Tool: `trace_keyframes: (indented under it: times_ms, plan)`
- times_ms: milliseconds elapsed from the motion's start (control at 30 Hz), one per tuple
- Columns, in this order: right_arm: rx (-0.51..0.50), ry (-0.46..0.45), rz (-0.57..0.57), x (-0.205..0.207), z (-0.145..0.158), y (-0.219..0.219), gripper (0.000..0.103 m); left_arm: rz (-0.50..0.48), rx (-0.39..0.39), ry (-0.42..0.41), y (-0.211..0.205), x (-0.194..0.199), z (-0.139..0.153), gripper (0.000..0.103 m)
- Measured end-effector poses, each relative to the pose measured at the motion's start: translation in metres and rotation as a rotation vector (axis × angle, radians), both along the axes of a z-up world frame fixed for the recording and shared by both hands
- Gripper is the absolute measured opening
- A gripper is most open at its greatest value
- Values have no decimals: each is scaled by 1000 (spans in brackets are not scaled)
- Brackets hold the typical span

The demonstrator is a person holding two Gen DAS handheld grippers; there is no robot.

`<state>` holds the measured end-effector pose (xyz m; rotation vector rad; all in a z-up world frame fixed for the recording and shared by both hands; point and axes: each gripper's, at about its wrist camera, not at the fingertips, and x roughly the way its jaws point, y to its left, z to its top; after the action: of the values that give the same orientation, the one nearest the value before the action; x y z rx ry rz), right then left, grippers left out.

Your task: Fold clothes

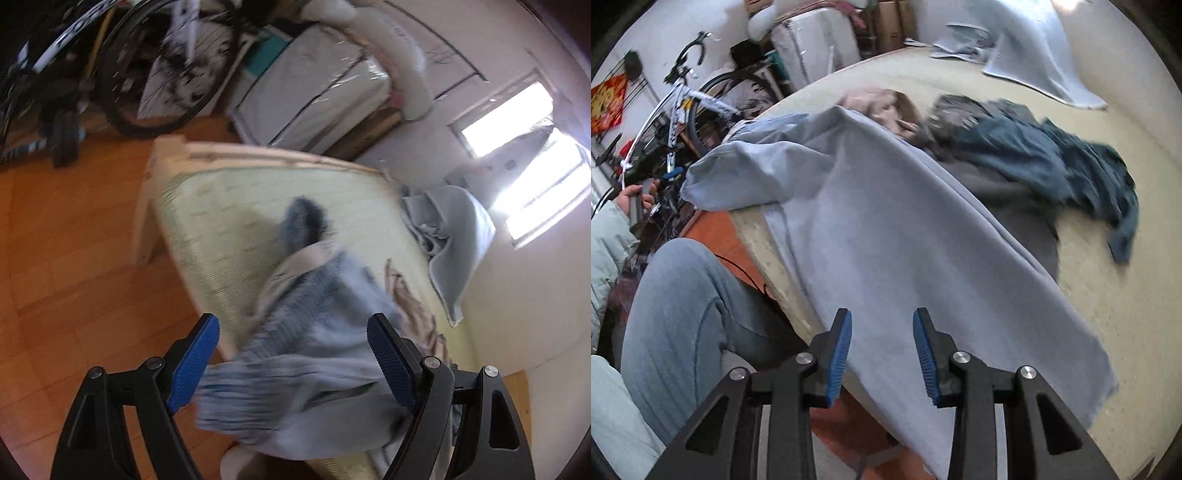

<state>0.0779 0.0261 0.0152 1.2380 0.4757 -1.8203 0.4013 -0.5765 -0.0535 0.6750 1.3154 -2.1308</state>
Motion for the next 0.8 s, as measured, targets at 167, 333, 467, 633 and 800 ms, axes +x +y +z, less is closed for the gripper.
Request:
trace_keyframes:
  times_ms: [167, 333, 467, 633, 800]
  plan:
    - [-3, 13, 71, 6, 7, -39, 37, -23, 157, 26, -2, 20, -42, 85]
    - [-8, 26, 139, 15, 13, -77, 38, -57, 291, 84, 9, 27, -58, 85]
    - [-8, 24, 172, 23, 12, -96, 38, -25, 369, 179, 12, 39, -54, 85]
    - [3, 11, 190, 29, 4, -106, 38, -96, 326, 144, -3, 21, -49, 85]
    - [6, 8, 205, 34, 4, -111, 38, -247, 316, 129, -3, -9, -45, 53]
